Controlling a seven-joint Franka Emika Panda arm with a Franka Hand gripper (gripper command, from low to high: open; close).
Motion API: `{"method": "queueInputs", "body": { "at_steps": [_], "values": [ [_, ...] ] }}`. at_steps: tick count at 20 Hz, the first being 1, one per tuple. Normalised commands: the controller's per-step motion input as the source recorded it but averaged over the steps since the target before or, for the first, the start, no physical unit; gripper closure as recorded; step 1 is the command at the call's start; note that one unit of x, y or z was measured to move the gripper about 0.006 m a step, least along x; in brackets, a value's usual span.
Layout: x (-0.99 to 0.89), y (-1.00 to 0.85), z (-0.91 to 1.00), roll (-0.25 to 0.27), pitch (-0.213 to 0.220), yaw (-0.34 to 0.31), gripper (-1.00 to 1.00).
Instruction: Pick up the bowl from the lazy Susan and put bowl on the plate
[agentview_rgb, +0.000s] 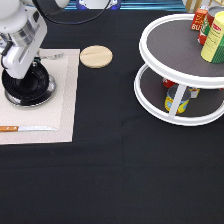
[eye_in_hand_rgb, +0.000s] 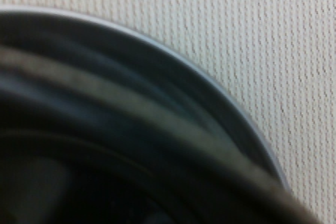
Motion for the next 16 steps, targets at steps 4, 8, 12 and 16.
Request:
{"method": "queueInputs", "body": {
  "at_steps": [4,8,12,16],
  "values": [
    [0.48,0.02,-0.05,-0.024,0.243,0.002,-1.0],
    [0.29,0.0,0.0,-0.016,0.223,0.0,-1.0],
    [0.33,0.01,0.17,-0.031,0.214,0.0,-1.0],
    [0.37,0.05,0.65,-0.039,0.22,0.0,-1.0]
  ]
}}
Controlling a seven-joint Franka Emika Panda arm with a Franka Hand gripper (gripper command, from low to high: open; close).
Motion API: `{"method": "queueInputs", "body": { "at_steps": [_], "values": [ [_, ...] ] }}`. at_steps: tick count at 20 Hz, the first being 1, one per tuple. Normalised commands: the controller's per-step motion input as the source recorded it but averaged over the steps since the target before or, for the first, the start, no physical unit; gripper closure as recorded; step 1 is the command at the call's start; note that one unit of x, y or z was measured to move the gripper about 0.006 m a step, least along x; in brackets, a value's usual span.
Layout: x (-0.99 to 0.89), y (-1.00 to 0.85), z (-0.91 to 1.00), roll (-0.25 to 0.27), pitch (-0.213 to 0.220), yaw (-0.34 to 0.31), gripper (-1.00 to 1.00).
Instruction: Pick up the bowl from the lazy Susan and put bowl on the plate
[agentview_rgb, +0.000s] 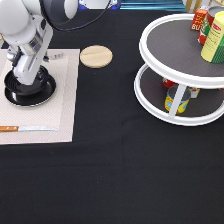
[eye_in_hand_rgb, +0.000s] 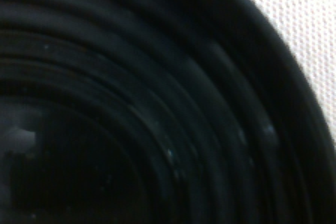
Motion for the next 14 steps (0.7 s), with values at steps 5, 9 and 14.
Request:
{"method": "queueInputs", "body": {
  "at_steps": [5,9,14],
  "values": [
    [0.35,0.17,0.99,-0.062,0.132,0.0,-1.0],
    [0.36,0.28,1.0,-0.065,0.084,0.01,-1.0],
    [0.13,0.09,0.38,-0.036,0.084,-0.007,-1.0]
  ]
}}
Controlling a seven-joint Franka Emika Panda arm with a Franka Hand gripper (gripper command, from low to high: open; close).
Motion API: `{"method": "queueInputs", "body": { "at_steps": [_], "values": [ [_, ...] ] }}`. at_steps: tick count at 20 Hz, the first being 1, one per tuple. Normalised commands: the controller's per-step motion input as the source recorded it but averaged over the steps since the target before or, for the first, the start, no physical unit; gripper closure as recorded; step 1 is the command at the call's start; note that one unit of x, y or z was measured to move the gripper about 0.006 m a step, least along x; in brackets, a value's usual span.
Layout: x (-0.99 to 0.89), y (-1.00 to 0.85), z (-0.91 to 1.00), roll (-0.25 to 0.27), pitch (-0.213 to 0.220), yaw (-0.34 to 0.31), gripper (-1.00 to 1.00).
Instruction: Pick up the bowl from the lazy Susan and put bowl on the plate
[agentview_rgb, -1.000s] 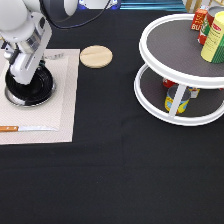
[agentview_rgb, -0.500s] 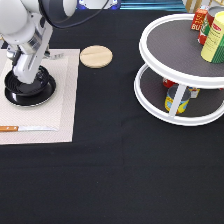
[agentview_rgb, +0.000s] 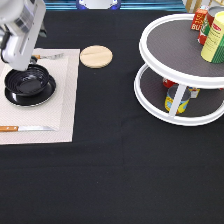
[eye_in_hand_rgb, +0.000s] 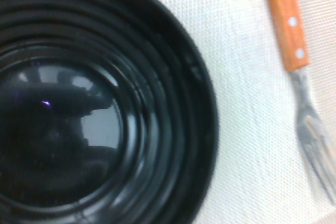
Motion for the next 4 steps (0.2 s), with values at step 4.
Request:
{"method": "queueInputs", "body": {
  "at_steps": [4],
  "values": [
    [0.0,0.0,0.0,0.0,0.002,0.0,-1.0]
  ]
}}
